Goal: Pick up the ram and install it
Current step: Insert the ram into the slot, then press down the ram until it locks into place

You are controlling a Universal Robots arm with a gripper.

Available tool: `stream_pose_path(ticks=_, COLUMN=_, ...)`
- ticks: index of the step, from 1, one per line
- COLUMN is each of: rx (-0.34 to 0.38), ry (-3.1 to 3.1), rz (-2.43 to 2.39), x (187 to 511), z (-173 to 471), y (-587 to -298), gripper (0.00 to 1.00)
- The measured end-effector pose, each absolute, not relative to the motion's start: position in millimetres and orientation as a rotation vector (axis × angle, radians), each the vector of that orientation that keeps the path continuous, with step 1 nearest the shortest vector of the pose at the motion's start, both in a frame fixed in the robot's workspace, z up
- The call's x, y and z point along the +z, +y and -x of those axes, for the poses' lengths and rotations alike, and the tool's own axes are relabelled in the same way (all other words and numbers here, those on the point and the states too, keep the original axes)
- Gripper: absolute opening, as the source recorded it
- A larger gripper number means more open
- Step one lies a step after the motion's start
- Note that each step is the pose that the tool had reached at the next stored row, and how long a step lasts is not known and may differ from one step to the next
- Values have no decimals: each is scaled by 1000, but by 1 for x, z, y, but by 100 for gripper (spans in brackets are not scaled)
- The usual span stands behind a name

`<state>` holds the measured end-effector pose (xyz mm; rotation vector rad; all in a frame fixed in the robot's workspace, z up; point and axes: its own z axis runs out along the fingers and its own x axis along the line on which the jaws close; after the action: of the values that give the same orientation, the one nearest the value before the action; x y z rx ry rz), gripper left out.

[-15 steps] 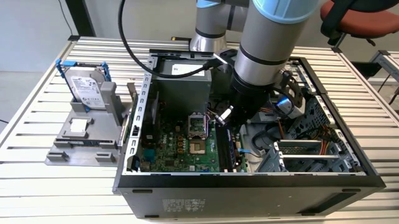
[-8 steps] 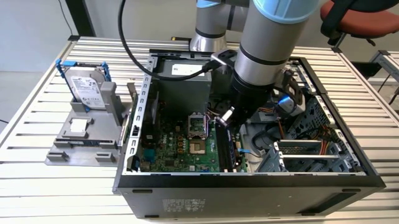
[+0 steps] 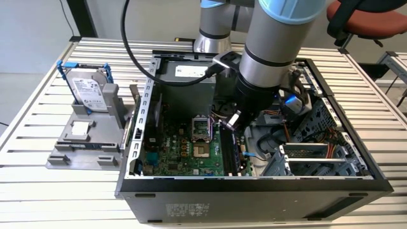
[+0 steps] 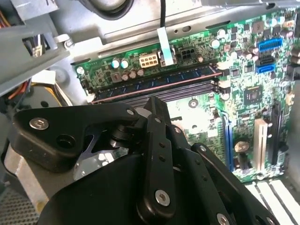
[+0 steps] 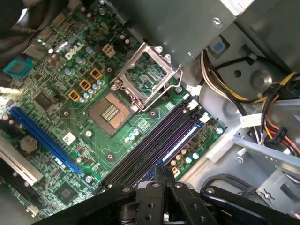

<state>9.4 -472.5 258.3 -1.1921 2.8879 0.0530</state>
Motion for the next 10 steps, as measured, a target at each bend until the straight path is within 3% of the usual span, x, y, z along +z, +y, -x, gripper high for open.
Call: stream_pose_path(ticks=10, rx=60, ry=2806, rz=1376, x=258, z=-9, y=-472, gripper=0)
